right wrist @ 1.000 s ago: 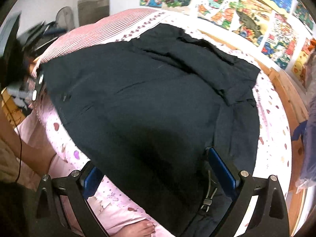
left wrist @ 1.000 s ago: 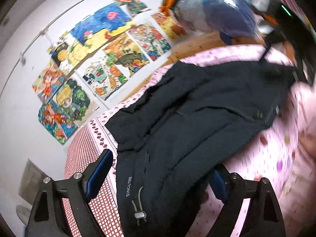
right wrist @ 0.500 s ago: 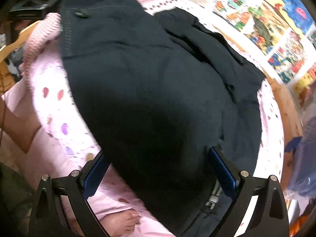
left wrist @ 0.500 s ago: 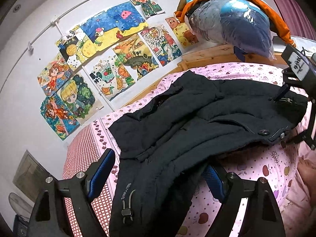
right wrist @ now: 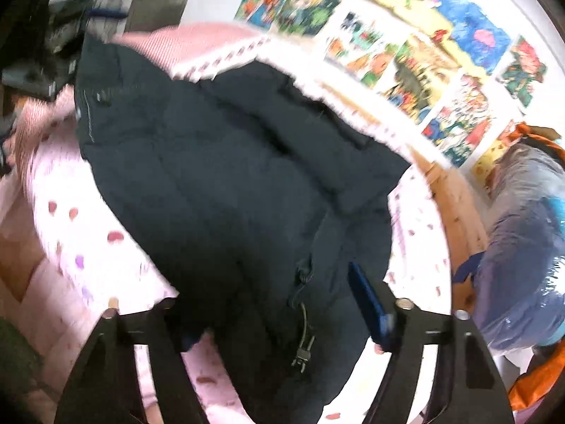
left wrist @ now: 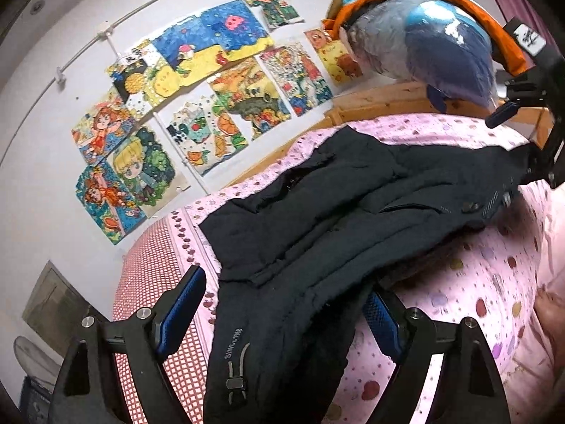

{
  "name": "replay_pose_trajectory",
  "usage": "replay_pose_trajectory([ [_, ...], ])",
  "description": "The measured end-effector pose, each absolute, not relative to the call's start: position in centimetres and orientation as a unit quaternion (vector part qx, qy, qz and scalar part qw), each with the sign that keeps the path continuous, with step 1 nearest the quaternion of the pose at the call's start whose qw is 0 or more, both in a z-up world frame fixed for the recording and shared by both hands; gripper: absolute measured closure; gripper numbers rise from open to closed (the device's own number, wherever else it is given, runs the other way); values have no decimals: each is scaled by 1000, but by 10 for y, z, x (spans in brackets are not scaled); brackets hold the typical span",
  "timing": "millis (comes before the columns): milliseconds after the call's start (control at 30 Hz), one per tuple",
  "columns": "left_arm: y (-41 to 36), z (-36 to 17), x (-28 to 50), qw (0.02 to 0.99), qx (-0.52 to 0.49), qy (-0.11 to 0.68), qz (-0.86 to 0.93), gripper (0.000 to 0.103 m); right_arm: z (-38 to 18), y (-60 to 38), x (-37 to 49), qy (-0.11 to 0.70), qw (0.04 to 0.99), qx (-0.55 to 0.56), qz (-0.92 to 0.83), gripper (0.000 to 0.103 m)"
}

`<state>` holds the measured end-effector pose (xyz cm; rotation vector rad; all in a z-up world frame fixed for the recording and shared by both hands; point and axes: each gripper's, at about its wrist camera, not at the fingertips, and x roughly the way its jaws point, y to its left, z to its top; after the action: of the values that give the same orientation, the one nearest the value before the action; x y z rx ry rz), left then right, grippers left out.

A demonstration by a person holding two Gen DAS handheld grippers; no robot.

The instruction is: Fold large clothes

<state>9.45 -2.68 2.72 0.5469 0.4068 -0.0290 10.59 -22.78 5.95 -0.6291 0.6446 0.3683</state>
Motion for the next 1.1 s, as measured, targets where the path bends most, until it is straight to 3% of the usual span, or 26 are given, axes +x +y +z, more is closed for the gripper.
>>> replay_pose_trajectory([
  [167,-27,44,102,952,247,181,10,19,79,-222,122,297,897,-280,169,74],
  [300,-21,54,114,958,217,188,18,19,85,-217,133,291,904,-270,161,79],
  [500,-18,59,123,960,203,191,22,29,90,-214,144,293,909,-252,157,83],
  [667,-23,62,127,961,202,186,16,46,93,-215,153,295,914,-238,147,83],
  [867,-25,64,138,964,192,181,8,58,95,-212,163,292,919,-232,130,83],
  [1100,-22,68,154,968,168,188,2,69,94,-208,180,286,924,-230,108,83],
])
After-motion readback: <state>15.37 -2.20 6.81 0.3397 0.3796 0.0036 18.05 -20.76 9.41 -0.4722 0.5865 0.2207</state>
